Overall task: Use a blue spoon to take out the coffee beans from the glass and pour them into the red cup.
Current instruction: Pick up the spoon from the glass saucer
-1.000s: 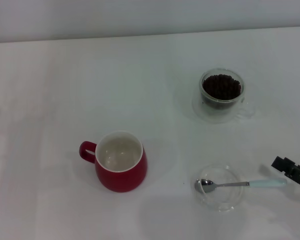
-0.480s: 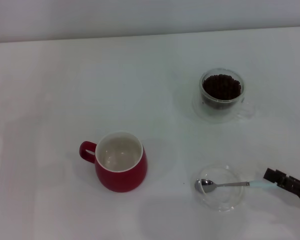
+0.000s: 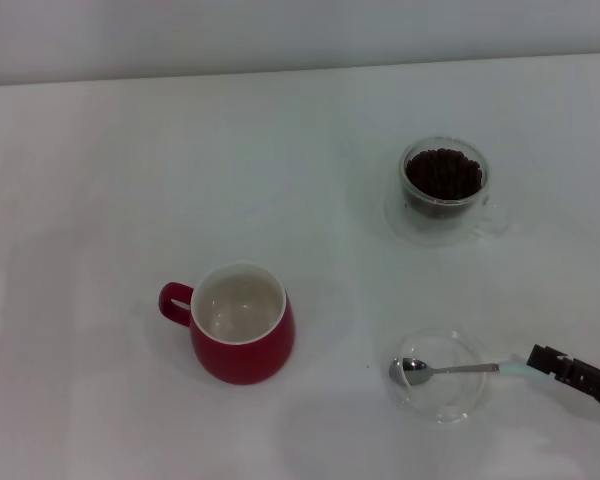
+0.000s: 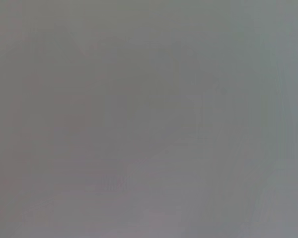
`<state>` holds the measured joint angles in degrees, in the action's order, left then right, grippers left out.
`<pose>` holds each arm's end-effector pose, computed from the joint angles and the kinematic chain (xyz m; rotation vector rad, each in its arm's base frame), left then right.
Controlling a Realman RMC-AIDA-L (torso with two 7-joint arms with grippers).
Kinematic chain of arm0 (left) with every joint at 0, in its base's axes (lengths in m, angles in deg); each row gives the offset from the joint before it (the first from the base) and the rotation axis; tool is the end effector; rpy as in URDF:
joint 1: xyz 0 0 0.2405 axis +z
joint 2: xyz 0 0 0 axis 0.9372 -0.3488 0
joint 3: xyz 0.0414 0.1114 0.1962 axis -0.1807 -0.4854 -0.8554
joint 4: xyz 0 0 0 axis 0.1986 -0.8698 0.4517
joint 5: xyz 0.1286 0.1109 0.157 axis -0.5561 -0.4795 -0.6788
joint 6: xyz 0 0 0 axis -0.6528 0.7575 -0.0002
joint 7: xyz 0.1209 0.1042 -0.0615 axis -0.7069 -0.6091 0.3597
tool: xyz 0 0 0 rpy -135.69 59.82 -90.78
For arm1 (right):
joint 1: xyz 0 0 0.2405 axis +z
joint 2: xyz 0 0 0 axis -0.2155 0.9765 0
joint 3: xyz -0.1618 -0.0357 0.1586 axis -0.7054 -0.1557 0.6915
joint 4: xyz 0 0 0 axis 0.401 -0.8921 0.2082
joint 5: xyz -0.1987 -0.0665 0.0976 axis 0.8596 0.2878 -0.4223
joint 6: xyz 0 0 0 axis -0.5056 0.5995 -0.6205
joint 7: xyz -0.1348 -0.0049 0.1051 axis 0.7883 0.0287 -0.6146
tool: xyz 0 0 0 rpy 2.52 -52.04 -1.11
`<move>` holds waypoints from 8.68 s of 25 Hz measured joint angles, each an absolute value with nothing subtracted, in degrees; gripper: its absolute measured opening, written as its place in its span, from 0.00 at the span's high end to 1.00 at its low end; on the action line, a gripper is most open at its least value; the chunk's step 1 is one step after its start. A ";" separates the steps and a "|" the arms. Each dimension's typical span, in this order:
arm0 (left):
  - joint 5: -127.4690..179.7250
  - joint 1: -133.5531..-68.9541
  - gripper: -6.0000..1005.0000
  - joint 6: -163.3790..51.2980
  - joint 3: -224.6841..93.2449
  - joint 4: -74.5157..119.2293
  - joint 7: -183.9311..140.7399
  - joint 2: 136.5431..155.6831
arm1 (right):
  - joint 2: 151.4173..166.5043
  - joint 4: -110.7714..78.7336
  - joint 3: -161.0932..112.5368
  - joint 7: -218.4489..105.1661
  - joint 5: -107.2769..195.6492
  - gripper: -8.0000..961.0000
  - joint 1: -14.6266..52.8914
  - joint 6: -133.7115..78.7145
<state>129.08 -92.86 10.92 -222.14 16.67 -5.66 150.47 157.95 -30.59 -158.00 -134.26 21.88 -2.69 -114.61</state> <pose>-0.3480 0.3310 0.0137 -1.3227 -0.7018 -0.8280 0.3866 0.1639 -0.0100 -1.9588 1.6682 1.0205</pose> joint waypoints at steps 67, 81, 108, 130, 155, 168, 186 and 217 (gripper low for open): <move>129.08 -92.96 0.21 10.96 -222.14 16.65 -5.66 150.47 | 156.80 -34.26 -163.46 -137.78 23.24 0.56 -1.81 -120.21; 129.00 -93.29 0.21 10.97 -222.14 16.55 -5.66 150.57 | 156.98 -34.26 -163.46 -137.93 23.91 0.32 -1.43 -119.70; 128.99 -93.63 0.21 10.87 -222.14 16.65 -5.66 150.46 | 157.11 -34.27 -164.85 -141.41 25.98 0.68 0.33 -118.94; 128.99 -94.19 0.21 10.87 -222.14 16.74 -5.66 150.50 | 156.87 -34.26 -165.39 -141.36 26.43 0.49 0.27 -118.91; 128.99 -94.19 0.22 10.90 -222.14 16.48 -5.56 150.47 | 157.63 -34.35 -167.72 -141.56 27.18 0.49 0.29 -118.68; 128.83 -94.28 0.21 11.05 -222.14 16.35 -5.61 150.47 | 157.62 -34.36 -167.59 -141.63 26.83 0.68 0.30 -118.57; 128.83 -94.28 0.21 10.98 -222.14 16.66 -5.66 150.56 | 157.18 -34.35 -167.13 -142.80 26.03 0.72 1.63 -116.04; 128.99 -94.07 0.21 10.97 -222.14 16.28 -5.66 150.55 | 156.53 -34.35 -167.50 -143.91 24.98 0.78 1.49 -116.75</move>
